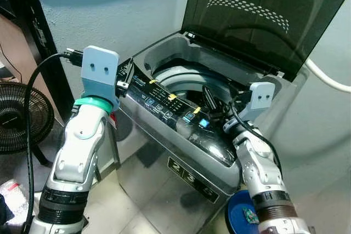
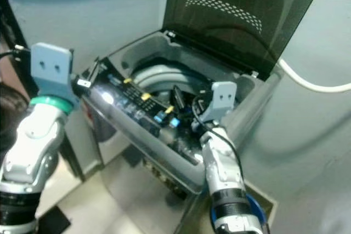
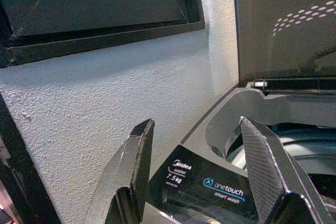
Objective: Clothes washing
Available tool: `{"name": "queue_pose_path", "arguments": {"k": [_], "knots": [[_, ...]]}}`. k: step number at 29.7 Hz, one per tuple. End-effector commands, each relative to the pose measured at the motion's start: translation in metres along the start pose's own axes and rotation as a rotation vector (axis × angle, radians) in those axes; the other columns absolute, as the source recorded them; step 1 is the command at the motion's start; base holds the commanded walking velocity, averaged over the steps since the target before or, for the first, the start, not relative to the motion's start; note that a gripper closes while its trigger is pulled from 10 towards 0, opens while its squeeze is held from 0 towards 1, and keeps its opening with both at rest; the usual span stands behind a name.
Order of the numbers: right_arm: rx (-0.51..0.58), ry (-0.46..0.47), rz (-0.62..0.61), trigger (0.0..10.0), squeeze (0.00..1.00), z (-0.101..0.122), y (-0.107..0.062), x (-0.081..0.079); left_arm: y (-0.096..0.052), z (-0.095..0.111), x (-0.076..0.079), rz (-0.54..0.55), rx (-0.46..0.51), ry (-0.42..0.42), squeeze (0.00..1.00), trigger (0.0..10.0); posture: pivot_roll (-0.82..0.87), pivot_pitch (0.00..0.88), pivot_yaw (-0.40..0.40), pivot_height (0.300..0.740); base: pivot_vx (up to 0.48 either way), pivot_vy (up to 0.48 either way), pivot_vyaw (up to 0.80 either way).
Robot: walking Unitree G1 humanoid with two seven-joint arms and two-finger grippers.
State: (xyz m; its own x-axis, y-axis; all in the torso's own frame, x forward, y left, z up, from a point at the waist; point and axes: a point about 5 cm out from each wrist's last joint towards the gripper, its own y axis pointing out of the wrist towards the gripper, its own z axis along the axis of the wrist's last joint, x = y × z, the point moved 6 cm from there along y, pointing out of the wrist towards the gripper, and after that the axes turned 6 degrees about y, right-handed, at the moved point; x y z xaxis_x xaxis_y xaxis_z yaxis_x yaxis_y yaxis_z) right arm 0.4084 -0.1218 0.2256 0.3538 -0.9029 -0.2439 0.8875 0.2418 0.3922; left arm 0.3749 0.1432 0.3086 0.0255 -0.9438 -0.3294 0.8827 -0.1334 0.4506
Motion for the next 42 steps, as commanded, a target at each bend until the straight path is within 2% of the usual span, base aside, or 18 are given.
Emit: {"name": "queue_pose_path", "arguments": {"k": [1, 4, 8, 11, 12, 13, 19, 29, 33, 38, 42], "knots": [[-0.019, 0.031, -0.034, 10.0, 0.0, -0.007, -0.005, 0.009, 0.0, 0.01, -0.001, 0.003, 0.036, -0.005, 0.0, 10.0, 0.08, 0.056, -0.028, 0.74, -0.3, 0.0, 0.0], [-0.003, 0.034, -0.029, 10.0, 0.0, -0.002, -0.004, 0.007, 0.0, 0.011, -0.001, 0.003, 0.04, -0.006, 0.0, 10.0, 0.08, 0.056, -0.028, 0.74, -0.3, 0.0, 0.0], [0.066, 0.009, 0.016, 10.0, 0.0, 0.021, 0.006, -0.004, 0.002, 0.014, -0.004, 0.011, 0.052, -0.006, 0.0, 10.0, 0.07, 0.05, -0.029, 0.74, -0.313, 0.0, 0.0], [0.07, -0.015, 0.03, 10.0, 0.0, 0.022, 0.007, -0.007, 0.002, 0.014, -0.004, 0.013, 0.053, -0.007, 0.0, 10.0, 0.07, 0.047, -0.029, 0.74, -0.312, 0.0, 0.34], [0.07, -0.015, 0.03, 10.0, 0.0, 0.022, 0.007, -0.007, 0.002, 0.014, -0.004, 0.013, 0.053, -0.007, 0.0, 10.0, 0.07, 0.047, -0.029, 0.74, -0.311, 0.0, 0.51], [0.056, -0.059, 0.037, 10.0, 0.0, 0.021, 0.007, -0.008, 0.002, 0.014, -0.004, 0.014, 0.054, -0.006, 0.0, 10.0, 0.07, 0.047, -0.029, 0.74, -0.285, 0.0, 0.77], [0.045, -0.09, 0.053, 10.0, 0.0, 0.018, 0.007, -0.012, 0.003, 0.015, -0.005, 0.02, 0.056, -0.004, 0.0, 10.0, 0.07, 0.045, -0.03, 0.74, -0.095, 0.0, 0.77], [0.05, -0.049, 0.074, 10.0, 0.0, 0.019, 0.006, -0.015, 0.005, 0.017, -0.006, 0.022, 0.06, 0.004, 0.0, 10.0, 0.07, 0.044, -0.029, 0.74, 0.0, 0.0, 0.15], [0.017, -0.008, 0.16, 10.0, 0.0, 0.012, 0.002, -0.03, 0.007, 0.021, -0.008, 0.032, 0.089, 0.051, 0.0, 10.0, 0.07, 0.046, -0.027, 0.74, 0.0, 0.0, 0.0], [-0.008, -0.014, 0.179, 10.0, 0.0, 0.003, -0.002, -0.035, 0.007, 0.021, -0.005, 0.023, 0.087, 0.055, 0.0, 10.0, 0.07, 0.047, -0.026, 0.74, 0.48, 0.0, 0.0], [-0.002, -0.035, 0.146, 10.0, 0.0, 0.002, -0.003, -0.029, 0.006, 0.021, -0.005, 0.02, 0.087, 0.054, 0.0, 10.0, 0.07, 0.053, -0.024, 0.74, 0.48, 0.0, 0.44]]}}
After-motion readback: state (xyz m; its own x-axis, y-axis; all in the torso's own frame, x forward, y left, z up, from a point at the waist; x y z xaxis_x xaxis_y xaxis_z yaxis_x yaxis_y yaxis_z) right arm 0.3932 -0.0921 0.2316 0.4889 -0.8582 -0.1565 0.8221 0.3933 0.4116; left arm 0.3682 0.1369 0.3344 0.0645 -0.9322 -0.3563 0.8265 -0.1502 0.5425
